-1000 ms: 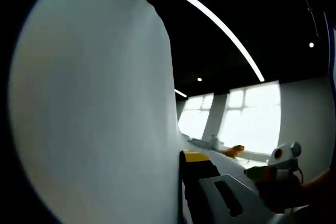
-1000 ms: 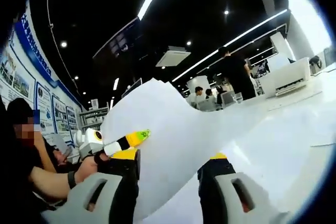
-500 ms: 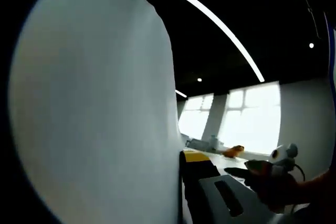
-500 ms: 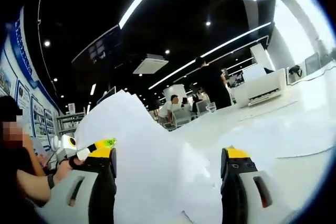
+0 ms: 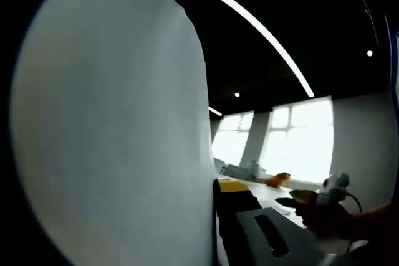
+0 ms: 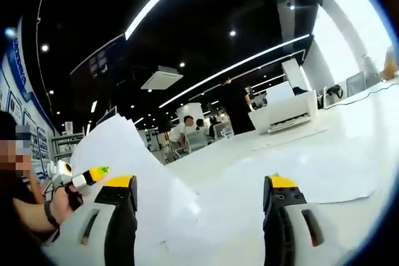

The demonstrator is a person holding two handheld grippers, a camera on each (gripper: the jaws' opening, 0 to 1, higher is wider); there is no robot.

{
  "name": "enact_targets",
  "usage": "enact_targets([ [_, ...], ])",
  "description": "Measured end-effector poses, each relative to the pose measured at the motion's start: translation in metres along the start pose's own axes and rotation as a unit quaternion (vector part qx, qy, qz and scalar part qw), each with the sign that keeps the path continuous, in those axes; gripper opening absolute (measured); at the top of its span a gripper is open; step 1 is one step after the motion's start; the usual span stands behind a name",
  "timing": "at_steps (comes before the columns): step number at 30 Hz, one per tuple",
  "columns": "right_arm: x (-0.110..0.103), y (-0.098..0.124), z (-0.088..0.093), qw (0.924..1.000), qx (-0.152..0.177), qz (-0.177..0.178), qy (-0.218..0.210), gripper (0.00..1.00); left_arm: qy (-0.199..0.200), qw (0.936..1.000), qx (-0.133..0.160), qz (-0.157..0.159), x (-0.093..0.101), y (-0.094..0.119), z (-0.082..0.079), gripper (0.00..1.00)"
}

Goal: Organize the stack of printing papers by aligning and flattening the scattered papers on the table

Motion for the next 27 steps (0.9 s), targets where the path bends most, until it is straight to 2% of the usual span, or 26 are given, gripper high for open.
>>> enact_targets([
  [8, 0.032, 0.018, -0.005, 0.9981, 0.004, 0.062, -0.001, 0.8, -0.003, 1.0, -0.001, -0.001, 0.0, 0.0, 0.0, 0.06],
  [16, 0.059, 0.038, -0.008, 0.9943, 0.012, 0.106, -0.01, 0.8, -0.002, 1.0, 0.0, -0.001, 0.001, 0.0, 0.0, 0.06],
  [23, 0.071, 0.049, -0.01, 0.9913, 0.018, 0.129, -0.018, 0.8, -0.001, 1.0, 0.0, 0.0, 0.001, 0.0, 0.0, 0.06],
  [27, 0.07, 0.049, -0.01, 0.9913, 0.025, 0.126, -0.028, 0.8, -0.002, 1.0, 0.0, 0.0, 0.001, 0.0, 0.0, 0.06],
])
Point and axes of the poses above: the point that each gripper's makers call its tool centre point, and the gripper's own axes: y roughly backward along the fingers, x roughly to its right, z roughly out of its underside, the point moved 8 cm from there along y, roughly backward along the fingers, and after that the axes turned 14 degrees about -x, right-handed, at the moved point
